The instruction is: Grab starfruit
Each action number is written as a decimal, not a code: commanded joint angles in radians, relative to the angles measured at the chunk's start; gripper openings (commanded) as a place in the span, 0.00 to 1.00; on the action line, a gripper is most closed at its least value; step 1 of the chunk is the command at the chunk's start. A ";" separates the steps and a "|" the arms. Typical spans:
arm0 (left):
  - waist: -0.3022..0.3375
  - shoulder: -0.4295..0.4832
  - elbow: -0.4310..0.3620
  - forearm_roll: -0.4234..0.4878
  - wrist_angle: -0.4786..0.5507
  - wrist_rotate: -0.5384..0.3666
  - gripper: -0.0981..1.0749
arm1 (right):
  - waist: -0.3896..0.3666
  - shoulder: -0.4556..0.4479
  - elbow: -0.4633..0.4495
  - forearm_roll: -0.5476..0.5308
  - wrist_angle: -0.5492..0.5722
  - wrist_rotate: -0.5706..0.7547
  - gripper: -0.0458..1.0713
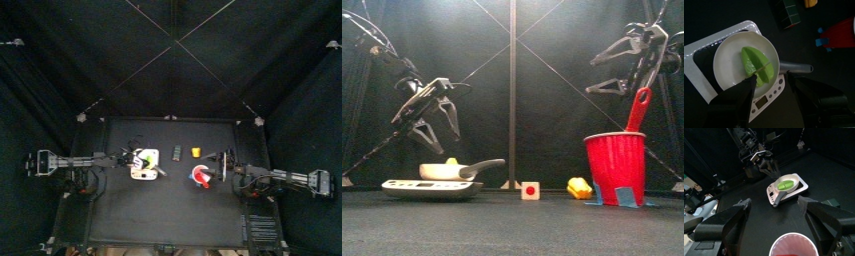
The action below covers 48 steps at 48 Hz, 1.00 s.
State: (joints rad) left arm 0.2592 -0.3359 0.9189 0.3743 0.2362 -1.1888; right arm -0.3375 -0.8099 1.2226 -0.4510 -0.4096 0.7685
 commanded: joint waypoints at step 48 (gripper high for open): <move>-0.012 -0.057 -0.083 -0.011 0.078 0.006 0.82 | -0.003 0.005 -0.009 0.005 -0.005 0.000 0.97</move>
State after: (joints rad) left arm 0.2546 -0.3712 0.8928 0.3620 0.2746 -1.1858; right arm -0.3375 -0.8115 1.2226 -0.4495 -0.4111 0.7685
